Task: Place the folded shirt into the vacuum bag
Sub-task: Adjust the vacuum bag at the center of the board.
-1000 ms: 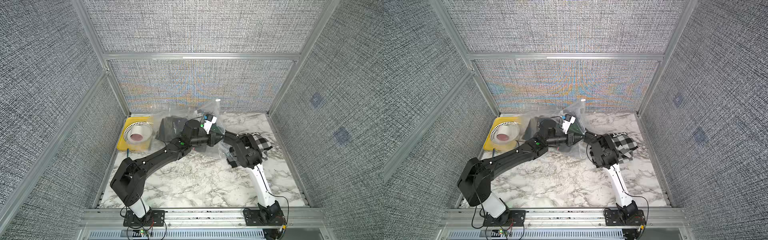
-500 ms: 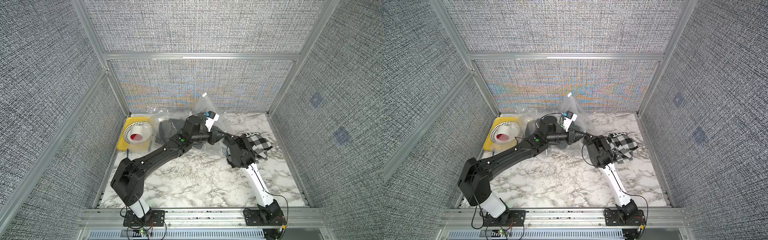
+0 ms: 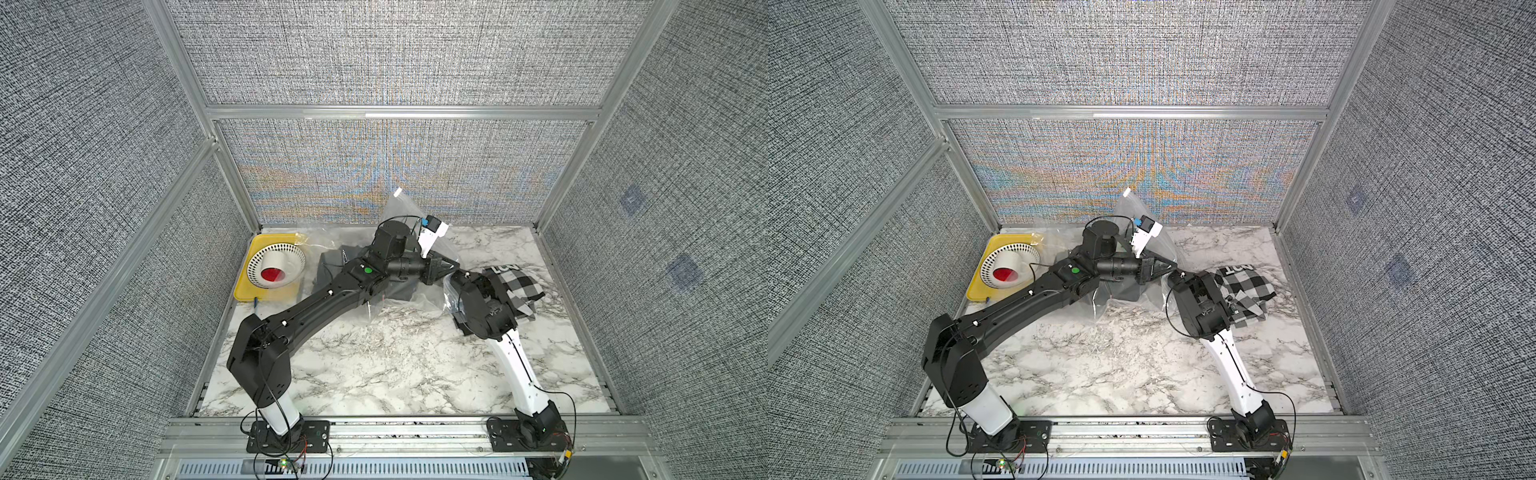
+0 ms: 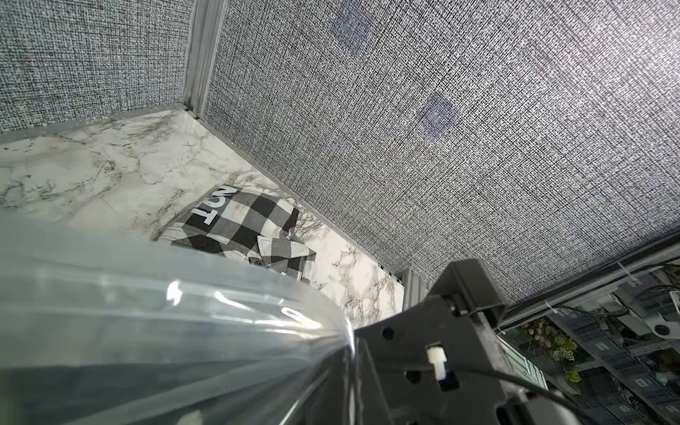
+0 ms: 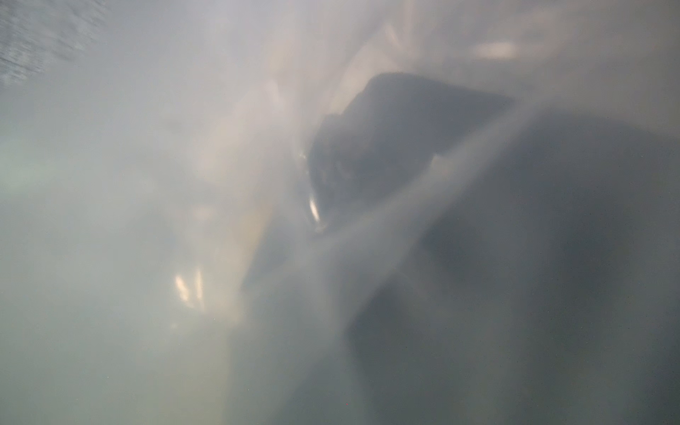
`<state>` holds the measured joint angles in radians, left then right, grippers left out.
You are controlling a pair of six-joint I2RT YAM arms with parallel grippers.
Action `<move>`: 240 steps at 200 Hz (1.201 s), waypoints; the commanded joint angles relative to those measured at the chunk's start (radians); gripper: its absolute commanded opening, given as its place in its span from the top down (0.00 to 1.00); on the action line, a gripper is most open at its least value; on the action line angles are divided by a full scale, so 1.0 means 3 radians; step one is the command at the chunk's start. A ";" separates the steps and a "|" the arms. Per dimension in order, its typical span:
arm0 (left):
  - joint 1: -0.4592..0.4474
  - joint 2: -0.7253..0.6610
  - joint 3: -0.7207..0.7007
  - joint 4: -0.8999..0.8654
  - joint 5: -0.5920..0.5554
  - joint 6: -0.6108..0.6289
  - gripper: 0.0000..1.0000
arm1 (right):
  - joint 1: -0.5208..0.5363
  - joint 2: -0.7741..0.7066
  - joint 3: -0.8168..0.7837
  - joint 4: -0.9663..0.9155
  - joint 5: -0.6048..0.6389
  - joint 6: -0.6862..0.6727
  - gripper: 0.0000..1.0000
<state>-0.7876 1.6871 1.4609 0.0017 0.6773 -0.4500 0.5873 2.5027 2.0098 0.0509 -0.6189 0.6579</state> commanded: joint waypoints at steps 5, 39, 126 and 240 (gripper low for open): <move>-0.0028 -0.0032 -0.0030 0.0110 0.0515 0.0037 1.00 | -0.0032 0.0122 0.0194 0.0142 -0.0403 0.0244 1.00; -0.0004 -0.0127 -0.0099 0.0010 0.0334 0.0140 1.00 | -0.0013 0.0038 0.0237 -0.0274 -0.0503 -0.0085 1.00; 0.0097 -0.0589 -0.0376 -0.0137 -0.0787 0.0525 1.00 | 0.0049 -0.0972 -0.1657 -0.0105 0.0188 -0.0569 1.00; 0.0028 -0.0574 -0.0011 -0.0031 -0.0148 0.0553 1.00 | 0.0183 -0.0683 -0.0948 -0.0856 0.0582 -0.0885 1.00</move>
<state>-0.7593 1.4986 1.4174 -0.0795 0.4671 -0.2634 0.6411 2.2562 1.6283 -0.0689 -0.4900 0.4015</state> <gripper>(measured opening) 0.054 0.124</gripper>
